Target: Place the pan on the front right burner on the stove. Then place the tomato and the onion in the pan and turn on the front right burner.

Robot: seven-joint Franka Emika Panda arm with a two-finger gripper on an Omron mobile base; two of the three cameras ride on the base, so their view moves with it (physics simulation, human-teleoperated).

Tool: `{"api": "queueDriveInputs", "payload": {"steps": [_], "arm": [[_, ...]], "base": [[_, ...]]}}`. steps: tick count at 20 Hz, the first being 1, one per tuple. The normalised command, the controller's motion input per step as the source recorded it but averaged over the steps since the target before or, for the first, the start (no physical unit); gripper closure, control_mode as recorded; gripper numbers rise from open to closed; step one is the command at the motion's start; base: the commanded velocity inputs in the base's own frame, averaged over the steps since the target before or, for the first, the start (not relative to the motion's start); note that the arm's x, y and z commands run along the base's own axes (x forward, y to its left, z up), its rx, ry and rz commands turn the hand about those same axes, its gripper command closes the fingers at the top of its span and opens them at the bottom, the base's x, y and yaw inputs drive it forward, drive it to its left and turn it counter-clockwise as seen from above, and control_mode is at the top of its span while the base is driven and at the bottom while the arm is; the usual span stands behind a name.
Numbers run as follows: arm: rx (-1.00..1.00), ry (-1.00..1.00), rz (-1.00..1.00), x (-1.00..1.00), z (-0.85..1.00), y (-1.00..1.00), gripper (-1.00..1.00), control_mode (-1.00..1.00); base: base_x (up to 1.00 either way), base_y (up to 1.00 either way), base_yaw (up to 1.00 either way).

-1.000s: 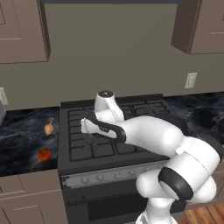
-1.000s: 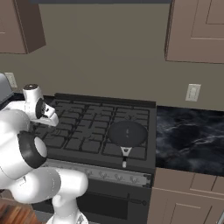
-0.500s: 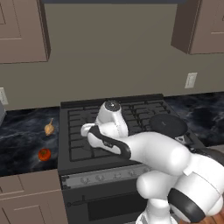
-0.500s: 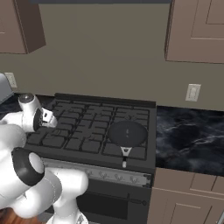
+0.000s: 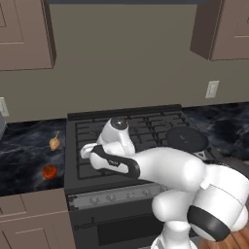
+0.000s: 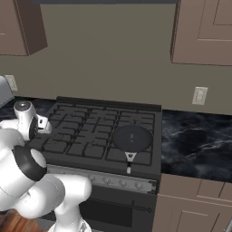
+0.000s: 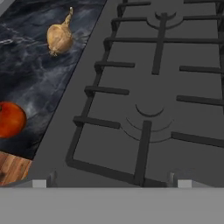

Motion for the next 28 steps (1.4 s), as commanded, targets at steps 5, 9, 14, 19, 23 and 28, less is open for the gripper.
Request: {"api": "queueDriveInputs", "payload": {"steps": [5,9,14,19,23,28], "arm": [[0.00,0.00,0.12,0.00,0.02,0.52,-1.00,-1.00],[0.00,0.00,0.09,0.00,0.12,0.45,-1.00,-1.00],[0.00,0.00,0.04,0.00,0.07,0.38,-1.00,-1.00],[0.00,0.01,0.00,0.00,0.03,0.29,-1.00,-1.00],[-0.02,0.02,0.00,0.00,0.00,0.22,-1.00,-1.00],[-0.02,0.01,0.00,0.00,0.00,0.30,-1.00,-1.00]], "base": [[0.00,0.00,0.00],[0.00,0.00,0.00],[0.00,0.00,0.00],[0.00,0.00,0.00],[0.00,0.00,0.00],[0.00,0.00,0.00]]}}
